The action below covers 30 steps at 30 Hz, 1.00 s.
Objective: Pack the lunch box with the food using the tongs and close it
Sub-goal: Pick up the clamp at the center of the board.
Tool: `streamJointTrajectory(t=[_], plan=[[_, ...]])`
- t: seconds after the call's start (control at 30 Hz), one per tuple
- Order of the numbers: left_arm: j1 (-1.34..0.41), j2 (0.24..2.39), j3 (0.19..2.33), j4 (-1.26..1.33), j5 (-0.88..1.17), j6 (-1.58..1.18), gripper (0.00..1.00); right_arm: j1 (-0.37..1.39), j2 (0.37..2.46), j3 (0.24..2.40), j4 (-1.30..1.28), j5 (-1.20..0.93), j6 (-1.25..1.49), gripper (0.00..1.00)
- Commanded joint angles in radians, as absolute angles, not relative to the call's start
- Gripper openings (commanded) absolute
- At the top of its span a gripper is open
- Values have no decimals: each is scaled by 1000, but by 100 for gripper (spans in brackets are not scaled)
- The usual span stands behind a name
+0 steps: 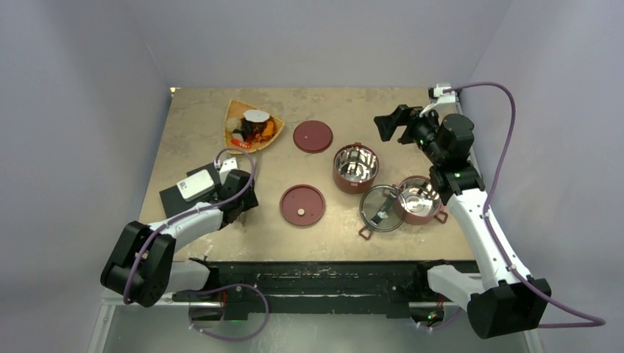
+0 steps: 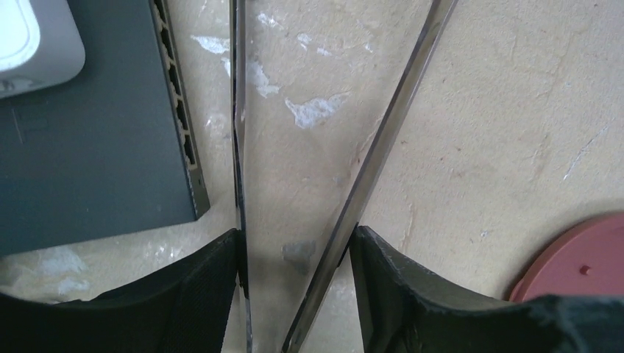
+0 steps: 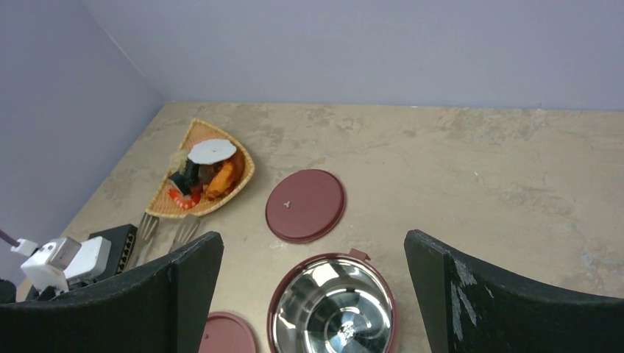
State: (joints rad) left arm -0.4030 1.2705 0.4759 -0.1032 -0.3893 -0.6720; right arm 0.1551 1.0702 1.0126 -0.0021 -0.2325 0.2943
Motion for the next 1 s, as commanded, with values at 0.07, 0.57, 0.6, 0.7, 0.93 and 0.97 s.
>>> streamJointTrajectory(t=[0.07,0.57,0.6,0.7,0.93,0.97], plan=[[-379,1376,513,-96,-275,-610,50,155,1023,969,2,-238,306,97],[-379,1118,656,-343,-267,-597,39,155,998,947,-51,-240,299,97],[-379,1105,669,-364,-268,-596,39,155,997,942,-50,-240,299,97],[-379,1071,710,-423,-282,-580,38,155,994,929,-46,-238,298,97],[-379,1007,813,-530,-275,-545,38,155,992,919,-47,-239,296,97],[-379,1002,828,-541,-273,-535,38,155,989,915,-48,-239,296,97]])
